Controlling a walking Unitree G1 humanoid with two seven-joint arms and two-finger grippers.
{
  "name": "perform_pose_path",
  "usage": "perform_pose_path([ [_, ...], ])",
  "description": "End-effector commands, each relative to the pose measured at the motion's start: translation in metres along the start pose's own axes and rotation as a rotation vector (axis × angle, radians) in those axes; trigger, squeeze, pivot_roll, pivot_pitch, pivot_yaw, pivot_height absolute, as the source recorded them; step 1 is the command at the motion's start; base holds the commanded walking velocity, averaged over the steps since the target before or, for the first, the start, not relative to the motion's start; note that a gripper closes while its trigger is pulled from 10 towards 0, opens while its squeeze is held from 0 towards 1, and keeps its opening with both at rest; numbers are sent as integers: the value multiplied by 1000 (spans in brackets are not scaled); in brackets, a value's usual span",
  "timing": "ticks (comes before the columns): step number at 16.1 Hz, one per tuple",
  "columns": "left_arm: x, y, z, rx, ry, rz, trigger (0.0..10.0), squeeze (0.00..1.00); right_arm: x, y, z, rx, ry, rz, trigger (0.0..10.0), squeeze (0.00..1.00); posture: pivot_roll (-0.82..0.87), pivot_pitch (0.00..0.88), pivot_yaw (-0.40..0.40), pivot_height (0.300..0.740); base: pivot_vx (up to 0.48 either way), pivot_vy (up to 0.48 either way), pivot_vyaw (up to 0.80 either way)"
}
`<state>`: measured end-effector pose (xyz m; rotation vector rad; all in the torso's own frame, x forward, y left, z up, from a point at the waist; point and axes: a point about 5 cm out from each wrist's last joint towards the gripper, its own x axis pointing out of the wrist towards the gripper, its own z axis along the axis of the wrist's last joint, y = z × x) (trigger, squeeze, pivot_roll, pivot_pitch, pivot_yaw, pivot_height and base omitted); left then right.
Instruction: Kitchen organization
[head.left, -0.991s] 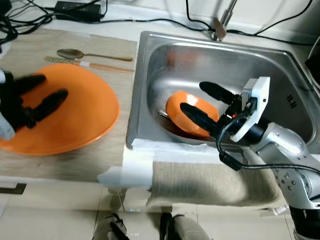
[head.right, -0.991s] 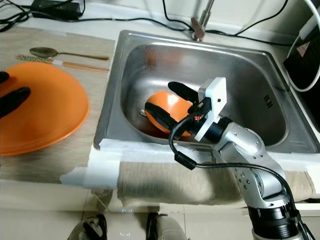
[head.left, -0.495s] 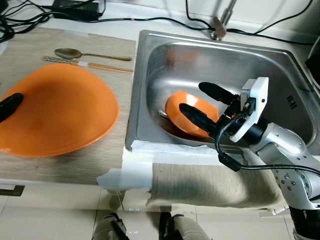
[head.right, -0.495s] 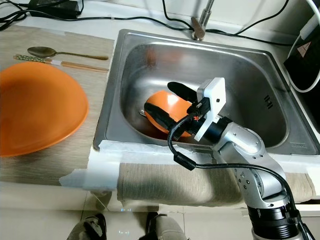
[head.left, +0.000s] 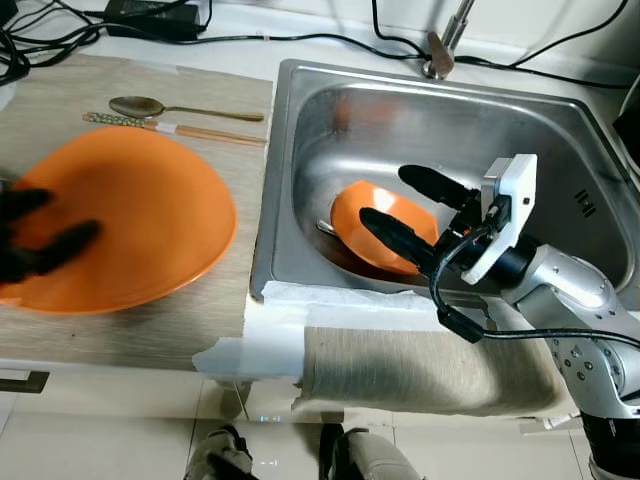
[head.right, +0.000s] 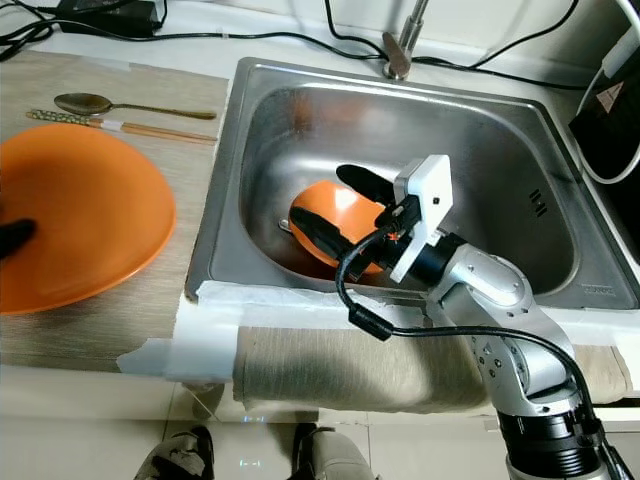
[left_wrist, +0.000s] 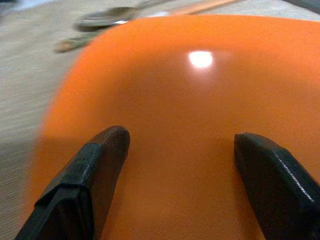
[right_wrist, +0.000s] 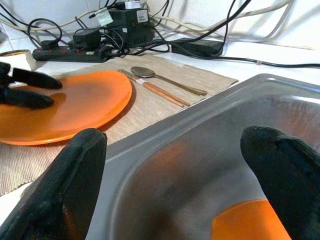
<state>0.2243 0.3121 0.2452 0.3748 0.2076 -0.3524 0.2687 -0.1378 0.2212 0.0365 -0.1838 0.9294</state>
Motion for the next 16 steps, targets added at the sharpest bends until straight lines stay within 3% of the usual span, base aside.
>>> perform_pose_path([
  [1, 6, -8, 0, 28, 9, -35, 10000, 0, -3, -5, 2, -15, 20, -15, 10000, 1000, -77, 223, -116, 740, 0, 0, 0],
  [9, 40, -39, 1, 80, -22, -180, 10000, 0, -5, -8, 5, -47, 24, -34, 10000, 1000, -90, 219, -111, 740, 0, 0, 0],
  [11, 59, -60, 10, 88, -69, -249, 10000, 0, -5, -11, 6, -48, 20, -51, 10000, 1000, -96, 221, -110, 740, 0, 0, 0],
  [14, 69, -67, 17, 94, -103, -274, 10000, 0, 0, -16, -1, -26, 43, -103, 10000, 1000, -108, 216, -106, 740, 0, 0, 0],
  [16, 72, -67, 20, 98, -115, -274, 10000, 0, 6, -21, -17, 37, 105, -163, 10000, 1000, -111, 205, -110, 740, 0, 0, 0],
])
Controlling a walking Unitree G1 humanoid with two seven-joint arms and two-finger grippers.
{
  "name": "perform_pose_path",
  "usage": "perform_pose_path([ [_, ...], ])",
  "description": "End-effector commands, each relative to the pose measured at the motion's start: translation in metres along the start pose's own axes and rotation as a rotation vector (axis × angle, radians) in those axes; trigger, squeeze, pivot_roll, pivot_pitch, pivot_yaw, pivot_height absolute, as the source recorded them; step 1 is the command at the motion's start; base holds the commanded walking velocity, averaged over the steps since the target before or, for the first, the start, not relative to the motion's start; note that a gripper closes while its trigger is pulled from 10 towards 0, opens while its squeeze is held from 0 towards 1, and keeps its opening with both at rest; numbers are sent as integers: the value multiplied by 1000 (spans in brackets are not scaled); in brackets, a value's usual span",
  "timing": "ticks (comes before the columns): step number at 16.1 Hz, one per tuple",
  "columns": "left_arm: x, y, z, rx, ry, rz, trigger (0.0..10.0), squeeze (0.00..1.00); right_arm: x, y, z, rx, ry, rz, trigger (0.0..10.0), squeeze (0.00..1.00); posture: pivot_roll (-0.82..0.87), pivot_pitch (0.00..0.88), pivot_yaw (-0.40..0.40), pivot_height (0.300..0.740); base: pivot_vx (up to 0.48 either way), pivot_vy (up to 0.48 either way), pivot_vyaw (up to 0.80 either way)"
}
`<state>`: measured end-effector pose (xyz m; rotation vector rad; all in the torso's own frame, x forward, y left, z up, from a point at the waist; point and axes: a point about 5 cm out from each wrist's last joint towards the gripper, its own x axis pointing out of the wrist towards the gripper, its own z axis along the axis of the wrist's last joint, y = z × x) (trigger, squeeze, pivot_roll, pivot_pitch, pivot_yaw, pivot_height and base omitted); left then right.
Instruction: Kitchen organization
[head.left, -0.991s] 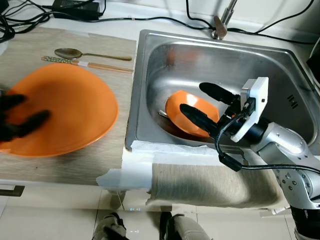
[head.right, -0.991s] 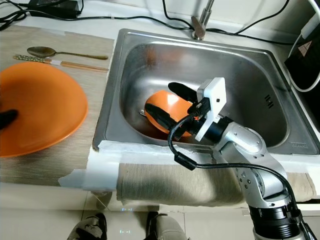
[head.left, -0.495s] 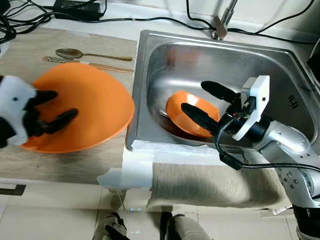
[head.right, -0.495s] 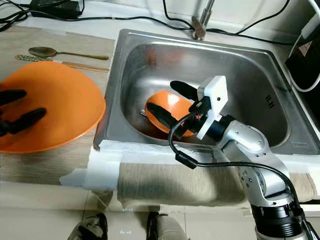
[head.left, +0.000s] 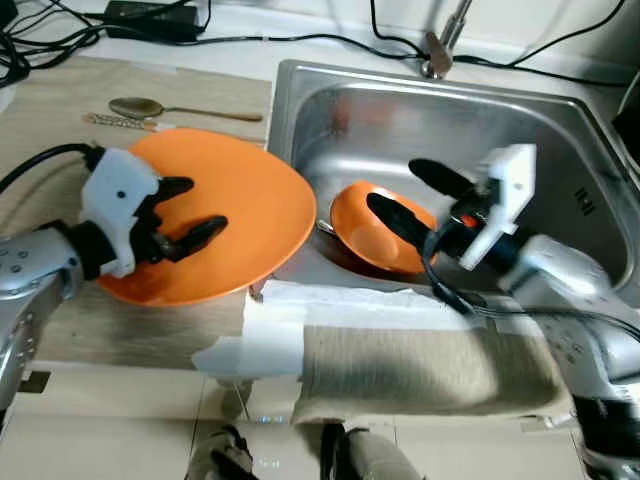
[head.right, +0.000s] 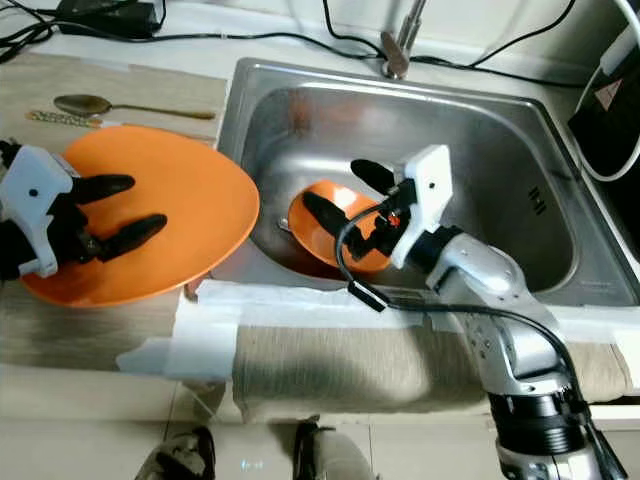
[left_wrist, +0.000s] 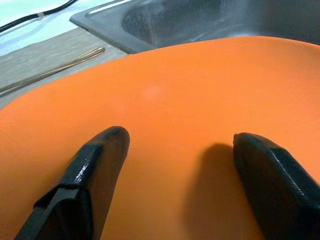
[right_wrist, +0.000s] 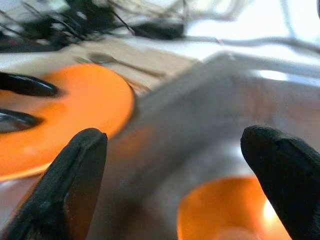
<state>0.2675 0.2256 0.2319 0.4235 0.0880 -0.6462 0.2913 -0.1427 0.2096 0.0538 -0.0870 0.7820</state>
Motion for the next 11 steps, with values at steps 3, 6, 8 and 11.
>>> perform_pose_path([
  [3, 3, -3, -5, -6, 22, -10, 10000, 0, 16, -1, -22, 217, 61, -19, 10000, 1000, -111, 199, -109, 740, 0, 0, 0],
  [6, 4, -7, -5, 1, 19, -16, 10000, 0, 35, 2, -16, 446, 14, 69, 10000, 1000, -96, 188, -127, 740, 0, 0, 0],
  [8, 2, -10, -4, 3, 14, -25, 10000, 0, 41, 5, -10, 556, -16, 125, 10000, 1000, -93, 185, -133, 740, 0, 0, 0],
  [11, 4, -16, -3, -2, -2, -48, 10000, 0, 50, 14, -23, 627, 93, 156, 10000, 910, -95, 181, -136, 740, 0, 0, 0],
])
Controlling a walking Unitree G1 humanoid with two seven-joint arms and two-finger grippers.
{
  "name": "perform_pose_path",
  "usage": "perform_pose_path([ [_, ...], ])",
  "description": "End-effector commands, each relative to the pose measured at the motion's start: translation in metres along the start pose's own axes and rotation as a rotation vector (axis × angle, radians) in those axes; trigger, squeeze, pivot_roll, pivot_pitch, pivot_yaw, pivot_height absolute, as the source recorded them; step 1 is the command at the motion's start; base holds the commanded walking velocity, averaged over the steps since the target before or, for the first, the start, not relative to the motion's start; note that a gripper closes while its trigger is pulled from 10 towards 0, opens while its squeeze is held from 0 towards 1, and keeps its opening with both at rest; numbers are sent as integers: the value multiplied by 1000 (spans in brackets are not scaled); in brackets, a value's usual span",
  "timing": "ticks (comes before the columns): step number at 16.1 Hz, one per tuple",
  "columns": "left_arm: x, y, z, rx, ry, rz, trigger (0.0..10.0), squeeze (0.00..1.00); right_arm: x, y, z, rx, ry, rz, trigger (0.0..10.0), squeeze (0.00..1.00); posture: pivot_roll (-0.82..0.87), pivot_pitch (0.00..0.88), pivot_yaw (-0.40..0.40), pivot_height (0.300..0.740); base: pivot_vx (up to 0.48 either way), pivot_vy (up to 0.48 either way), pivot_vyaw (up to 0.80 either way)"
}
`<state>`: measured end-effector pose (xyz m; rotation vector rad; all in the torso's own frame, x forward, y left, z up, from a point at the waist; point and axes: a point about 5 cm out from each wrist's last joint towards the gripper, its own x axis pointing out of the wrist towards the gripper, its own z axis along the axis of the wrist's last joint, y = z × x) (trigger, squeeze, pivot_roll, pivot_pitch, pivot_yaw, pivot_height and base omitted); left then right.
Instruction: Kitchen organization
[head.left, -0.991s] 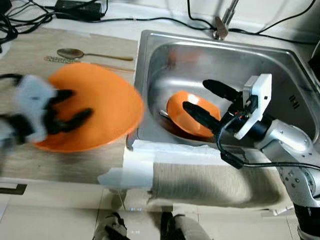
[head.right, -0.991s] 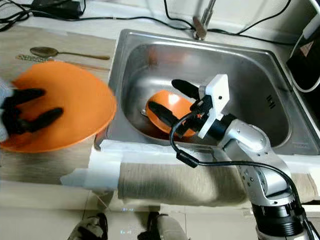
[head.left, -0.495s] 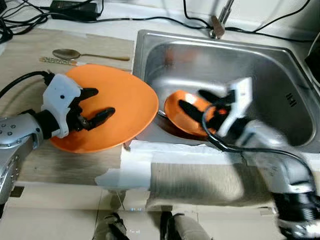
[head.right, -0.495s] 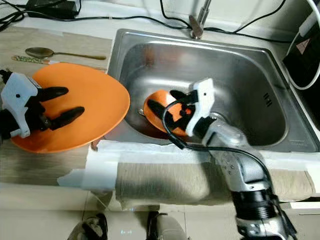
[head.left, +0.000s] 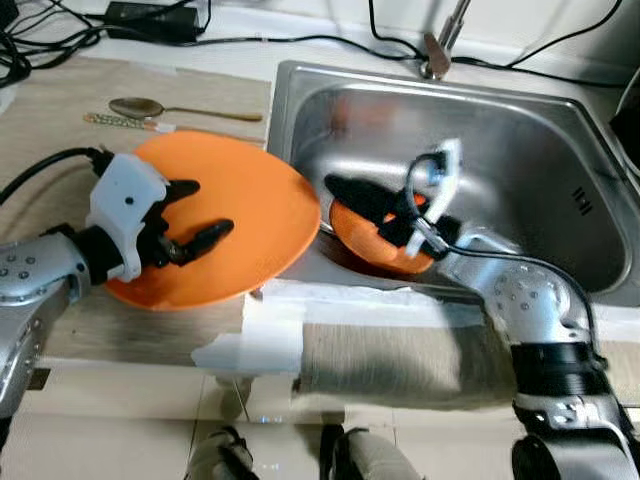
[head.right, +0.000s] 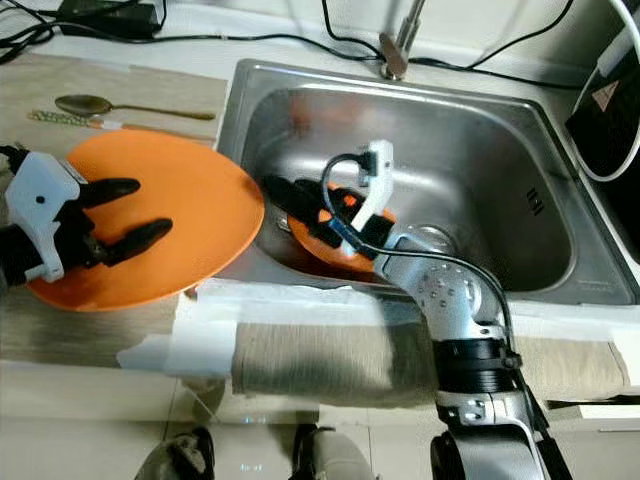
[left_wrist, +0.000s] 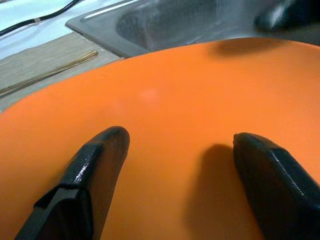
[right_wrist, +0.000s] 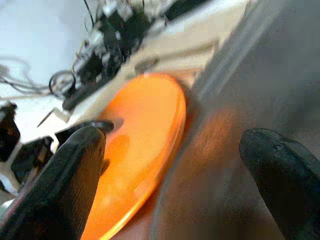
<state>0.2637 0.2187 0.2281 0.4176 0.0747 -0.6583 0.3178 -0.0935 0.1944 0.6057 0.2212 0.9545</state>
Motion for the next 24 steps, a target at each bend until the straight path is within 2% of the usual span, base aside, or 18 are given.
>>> perform_pose_path([
  [1, 4, -9, -1, -2, 5, -47, 10000, 0, 1, -2, -7, 7, 43, -11, 10000, 0, -95, 181, -136, 740, 0, 0, 0],
  [5, 10, -13, 4, 3, -22, -69, 10000, 0, 11, 2, -12, 91, 47, 16, 10000, 0, -94, 176, -131, 740, 0, 0, 0],
  [6, 10, -13, 4, 4, -24, -70, 10000, 0, 11, 2, -12, 98, 49, 25, 3725, 0, -95, 176, -129, 740, 0, 0, 0],
  [7, 10, -13, 5, 5, -25, -70, 10000, 0, 11, 2, -11, 103, 43, 29, 2510, 0, -95, 176, -130, 740, 0, 0, 0],
  [8, 10, -13, 5, 7, -26, -68, 10000, 0, 10, 1, -10, 107, 34, 33, 0, 0, -96, 177, -129, 740, 0, 0, 0],
  [17, 11, -10, 8, 16, -41, -53, 10000, 0, 8, 3, -4, 171, -17, 84, 0, 0, -95, 176, -128, 740, 0, 0, 0],
  [20, 12, -9, 11, 22, -52, -51, 10000, 0, 6, 4, -9, 175, 32, 95, 0, 0, -95, 176, -127, 740, 0, 0, 0],
  [21, 14, -9, 12, 22, -57, -52, 10000, 0, 4, 0, -14, 178, 72, 71, 0, 0, -96, 177, -126, 740, 0, 0, 0],
  [24, 16, -11, 13, 22, -66, -62, 10000, 0, 3, -4, -18, 190, 98, 51, 0, 0, -98, 175, -127, 740, 0, 0, 0],
])
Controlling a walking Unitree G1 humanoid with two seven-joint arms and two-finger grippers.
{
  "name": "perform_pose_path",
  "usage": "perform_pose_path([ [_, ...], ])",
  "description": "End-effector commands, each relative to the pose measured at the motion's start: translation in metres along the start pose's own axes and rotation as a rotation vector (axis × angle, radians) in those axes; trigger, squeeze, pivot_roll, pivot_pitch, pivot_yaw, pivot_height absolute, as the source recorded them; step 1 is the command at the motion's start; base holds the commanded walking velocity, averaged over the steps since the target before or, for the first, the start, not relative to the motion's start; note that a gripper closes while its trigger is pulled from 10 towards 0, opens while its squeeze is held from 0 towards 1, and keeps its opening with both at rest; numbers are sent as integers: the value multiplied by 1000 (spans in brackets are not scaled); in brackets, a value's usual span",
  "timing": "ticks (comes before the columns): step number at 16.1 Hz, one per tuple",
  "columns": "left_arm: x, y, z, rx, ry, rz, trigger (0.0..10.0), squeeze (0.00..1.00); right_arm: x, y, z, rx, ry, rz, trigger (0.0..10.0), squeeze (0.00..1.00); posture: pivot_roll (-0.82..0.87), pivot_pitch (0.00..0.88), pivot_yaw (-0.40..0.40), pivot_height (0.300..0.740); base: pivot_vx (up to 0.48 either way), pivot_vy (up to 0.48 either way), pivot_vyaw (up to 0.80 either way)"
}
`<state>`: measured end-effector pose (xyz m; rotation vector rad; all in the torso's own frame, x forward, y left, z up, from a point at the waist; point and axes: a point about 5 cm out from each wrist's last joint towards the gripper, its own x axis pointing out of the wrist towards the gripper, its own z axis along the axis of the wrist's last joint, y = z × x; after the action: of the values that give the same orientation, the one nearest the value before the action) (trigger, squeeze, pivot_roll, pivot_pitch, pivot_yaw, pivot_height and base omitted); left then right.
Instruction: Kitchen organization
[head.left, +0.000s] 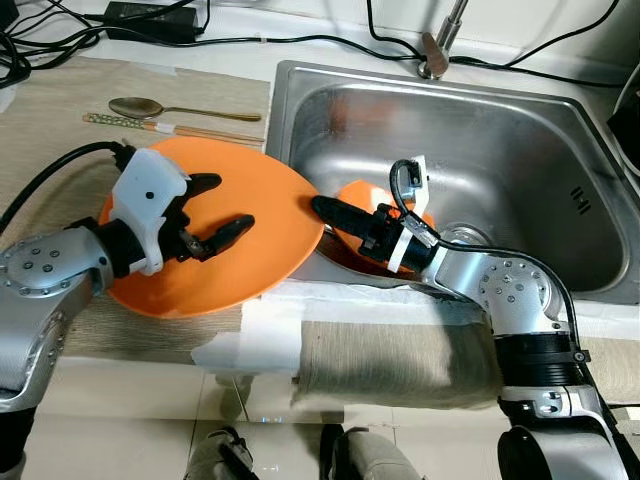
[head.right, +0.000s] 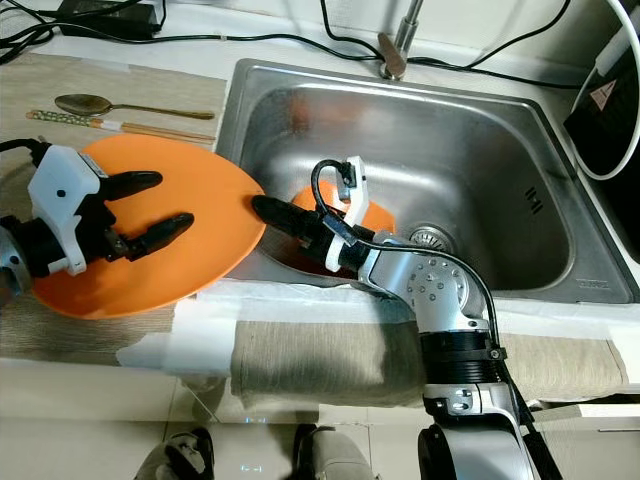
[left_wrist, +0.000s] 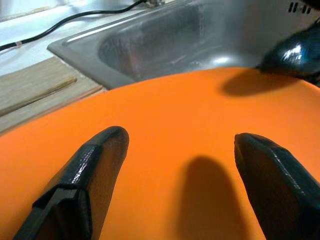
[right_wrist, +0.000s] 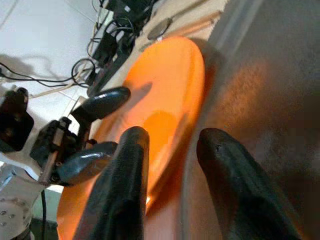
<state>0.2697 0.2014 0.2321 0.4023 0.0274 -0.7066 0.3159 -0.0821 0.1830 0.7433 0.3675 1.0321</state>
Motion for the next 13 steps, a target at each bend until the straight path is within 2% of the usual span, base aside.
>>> perform_pose_path([
  [1, 4, -4, 3, 19, -12, -29, 10000, 0, -4, -5, -3, 16, 20, -23, 0, 0, -99, 176, -125, 740, 0, 0, 0],
  [4, 5, -3, 9, 31, -35, -26, 10000, 0, -5, -9, -3, 37, 25, -43, 0, 0, -98, 176, -126, 740, 0, 0, 0],
  [9, 5, 0, 15, 39, -60, -12, 10000, 0, -9, -15, 2, 77, -25, -64, 0, 0, -97, 181, -126, 740, 0, 0, 0],
  [13, -1, 7, 47, 22, -226, 15, 10000, 0, -20, -21, 15, 95, -97, -106, 0, 0, -98, 179, -122, 740, 0, 0, 0],
])
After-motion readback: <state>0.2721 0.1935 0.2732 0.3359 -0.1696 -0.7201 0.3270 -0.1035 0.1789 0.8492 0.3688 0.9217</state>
